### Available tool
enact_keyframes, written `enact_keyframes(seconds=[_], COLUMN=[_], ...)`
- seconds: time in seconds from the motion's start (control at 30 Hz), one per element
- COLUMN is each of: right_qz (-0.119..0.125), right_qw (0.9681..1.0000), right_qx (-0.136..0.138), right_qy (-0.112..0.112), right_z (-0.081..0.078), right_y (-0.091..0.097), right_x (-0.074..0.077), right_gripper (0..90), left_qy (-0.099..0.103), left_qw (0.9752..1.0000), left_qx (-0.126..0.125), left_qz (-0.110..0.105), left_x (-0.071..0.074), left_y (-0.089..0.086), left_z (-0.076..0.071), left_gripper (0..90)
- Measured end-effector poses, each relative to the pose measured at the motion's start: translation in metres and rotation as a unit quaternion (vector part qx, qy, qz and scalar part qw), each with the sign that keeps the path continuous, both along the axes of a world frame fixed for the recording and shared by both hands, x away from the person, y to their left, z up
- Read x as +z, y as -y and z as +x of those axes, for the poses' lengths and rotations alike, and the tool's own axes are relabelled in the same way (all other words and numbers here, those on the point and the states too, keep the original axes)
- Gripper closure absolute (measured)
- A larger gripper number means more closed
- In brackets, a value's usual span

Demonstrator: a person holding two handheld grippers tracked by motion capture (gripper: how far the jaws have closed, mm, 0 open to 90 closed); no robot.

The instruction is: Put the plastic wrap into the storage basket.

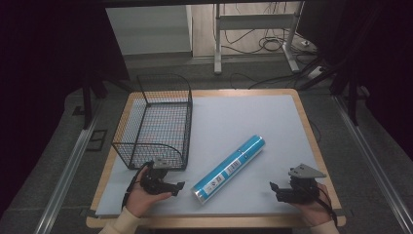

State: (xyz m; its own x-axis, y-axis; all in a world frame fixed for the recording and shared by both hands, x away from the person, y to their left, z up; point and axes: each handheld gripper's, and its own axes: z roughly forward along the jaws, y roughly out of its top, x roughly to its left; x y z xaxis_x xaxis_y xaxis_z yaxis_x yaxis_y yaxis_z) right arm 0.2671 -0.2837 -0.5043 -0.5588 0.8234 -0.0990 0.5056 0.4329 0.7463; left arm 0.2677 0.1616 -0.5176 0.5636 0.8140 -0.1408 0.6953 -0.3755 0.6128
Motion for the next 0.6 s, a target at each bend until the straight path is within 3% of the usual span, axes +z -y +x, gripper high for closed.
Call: enact_keyframes(seconds=[0.6], right_qz=[-0.009], right_qw=[0.9999], right_qx=[-0.005], right_qy=[0.002], right_z=[0.0004], right_y=[0.0021], right_x=[0.0], right_gripper=[11.0], left_qy=[0.004], left_qw=[1.0], left_qx=[0.002], left_qz=[-0.007], left_x=[0.0101], left_y=[0.0017], left_z=[-0.0029], left_gripper=[17.2])
